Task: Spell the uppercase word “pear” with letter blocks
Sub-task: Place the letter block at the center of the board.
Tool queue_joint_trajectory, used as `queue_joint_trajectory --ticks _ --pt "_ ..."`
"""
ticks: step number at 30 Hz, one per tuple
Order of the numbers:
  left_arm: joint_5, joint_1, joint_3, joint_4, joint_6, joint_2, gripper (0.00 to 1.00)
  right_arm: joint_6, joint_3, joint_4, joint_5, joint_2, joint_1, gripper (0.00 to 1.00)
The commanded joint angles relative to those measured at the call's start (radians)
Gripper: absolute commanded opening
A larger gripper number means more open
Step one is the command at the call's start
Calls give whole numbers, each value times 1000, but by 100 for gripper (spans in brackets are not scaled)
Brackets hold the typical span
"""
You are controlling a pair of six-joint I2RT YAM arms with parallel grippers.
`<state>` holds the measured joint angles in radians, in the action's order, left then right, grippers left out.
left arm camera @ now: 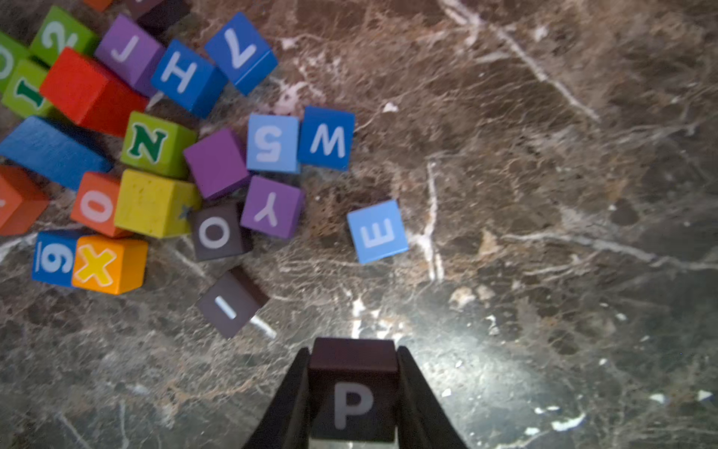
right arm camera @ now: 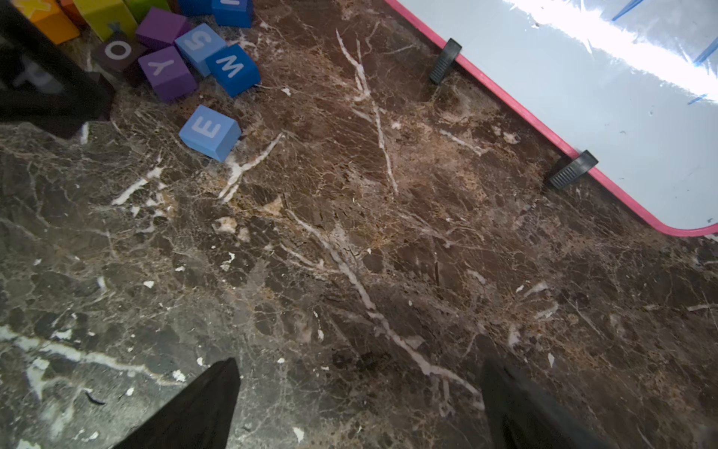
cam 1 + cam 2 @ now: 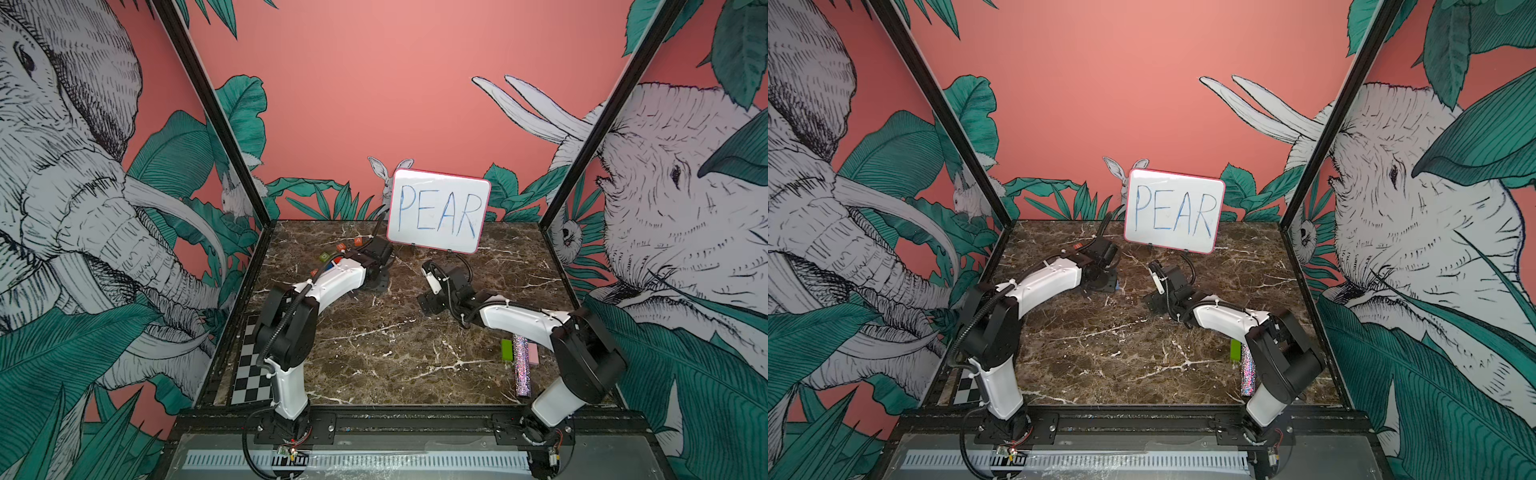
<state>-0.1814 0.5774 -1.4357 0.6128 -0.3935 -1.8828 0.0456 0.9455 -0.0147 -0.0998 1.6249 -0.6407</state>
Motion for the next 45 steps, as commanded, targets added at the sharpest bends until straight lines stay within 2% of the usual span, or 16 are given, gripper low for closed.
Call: queue_joint_trajectory --ticks 1,8,12,19,32,45 --pt "-2 13 -76 15 -23 -49 23 27 -13 -40 -14 -1 33 99" --pt "23 29 -253 38 -11 -197 23 70 -17 -113 18 45 106 99" --pt "32 31 -413 89 8 -308 23 93 36 -169 46 113 146 99" --pt "19 32 -621 158 27 -445 24 100 87 -251 44 200 159 99" --pt "57 36 -672 139 -2 -520 26 127 91 -254 89 233 163 99" --pt "59 47 -799 186 18 -602 26 122 96 -257 107 250 163 99"
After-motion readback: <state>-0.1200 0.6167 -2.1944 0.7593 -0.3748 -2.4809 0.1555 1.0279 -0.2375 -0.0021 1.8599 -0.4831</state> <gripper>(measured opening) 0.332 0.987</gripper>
